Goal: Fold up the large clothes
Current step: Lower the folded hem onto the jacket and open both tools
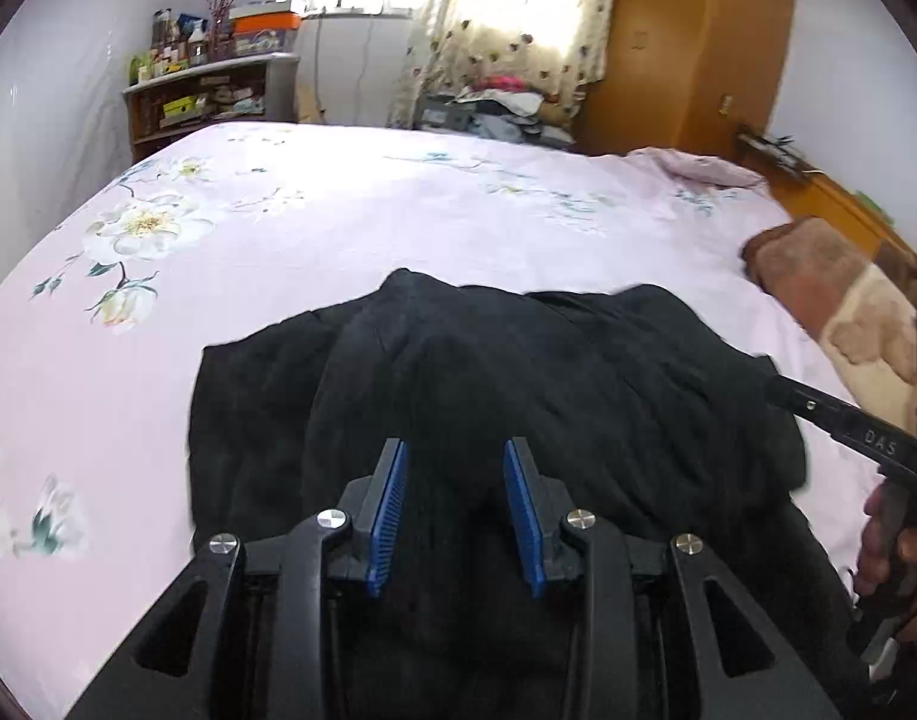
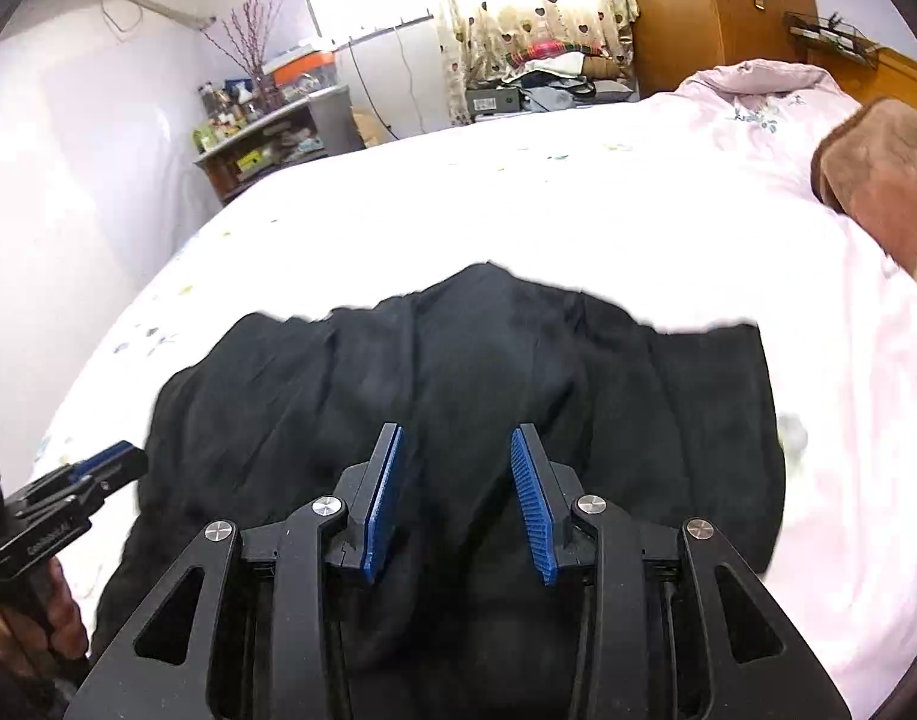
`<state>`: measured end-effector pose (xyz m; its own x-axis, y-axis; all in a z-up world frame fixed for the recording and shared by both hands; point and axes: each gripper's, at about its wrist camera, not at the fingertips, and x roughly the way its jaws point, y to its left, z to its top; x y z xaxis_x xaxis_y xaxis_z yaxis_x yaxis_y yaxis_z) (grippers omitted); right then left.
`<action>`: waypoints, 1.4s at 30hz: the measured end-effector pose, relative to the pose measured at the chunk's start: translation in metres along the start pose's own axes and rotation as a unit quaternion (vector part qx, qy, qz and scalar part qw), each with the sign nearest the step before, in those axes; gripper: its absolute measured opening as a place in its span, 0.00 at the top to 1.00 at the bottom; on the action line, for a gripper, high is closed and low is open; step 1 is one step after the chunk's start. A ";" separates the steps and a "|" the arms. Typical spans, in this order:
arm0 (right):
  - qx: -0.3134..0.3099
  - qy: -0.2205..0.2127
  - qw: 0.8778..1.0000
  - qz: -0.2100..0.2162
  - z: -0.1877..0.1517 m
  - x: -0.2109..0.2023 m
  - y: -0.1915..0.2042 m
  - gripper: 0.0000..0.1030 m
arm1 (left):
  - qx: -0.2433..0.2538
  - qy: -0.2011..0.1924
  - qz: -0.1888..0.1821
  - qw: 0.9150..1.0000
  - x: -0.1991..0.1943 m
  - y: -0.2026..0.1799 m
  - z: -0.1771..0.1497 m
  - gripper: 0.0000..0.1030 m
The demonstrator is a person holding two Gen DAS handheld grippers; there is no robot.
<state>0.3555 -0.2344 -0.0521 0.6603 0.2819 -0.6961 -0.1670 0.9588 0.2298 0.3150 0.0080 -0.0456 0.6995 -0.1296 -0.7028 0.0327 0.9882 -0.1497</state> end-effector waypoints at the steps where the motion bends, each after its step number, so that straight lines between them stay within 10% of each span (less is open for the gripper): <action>1: -0.002 0.008 1.000 -0.009 0.006 0.013 -0.002 0.63 | 0.001 0.009 0.010 1.000 0.014 0.000 0.002 0.66; 5: 0.000 0.073 0.996 -0.042 0.000 0.074 -0.020 0.63 | 0.000 0.053 0.024 0.998 0.059 0.016 -0.021 0.66; 14: -0.017 0.061 0.995 -0.074 -0.017 0.042 -0.020 0.63 | 0.014 0.053 0.037 0.998 0.048 0.011 -0.017 0.66; 20: -0.026 0.030 0.999 -0.034 -0.042 -0.008 0.015 0.63 | 0.026 -0.005 -0.022 0.999 -0.021 -0.009 -0.035 0.66; 33: -0.046 0.096 0.993 -0.043 -0.078 0.063 0.025 0.63 | 0.026 0.057 -0.002 0.998 0.033 -0.015 -0.072 0.63; 42: -0.020 0.037 0.998 -0.052 -0.065 -0.042 0.035 0.63 | 0.044 0.015 -0.002 0.999 -0.060 -0.018 -0.056 0.64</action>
<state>0.2744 -0.2100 -0.0593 0.6206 0.1817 -0.7628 -0.1304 0.9832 0.1281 0.2326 -0.0065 -0.0401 0.6769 -0.1355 -0.7235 0.0992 0.9907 -0.0927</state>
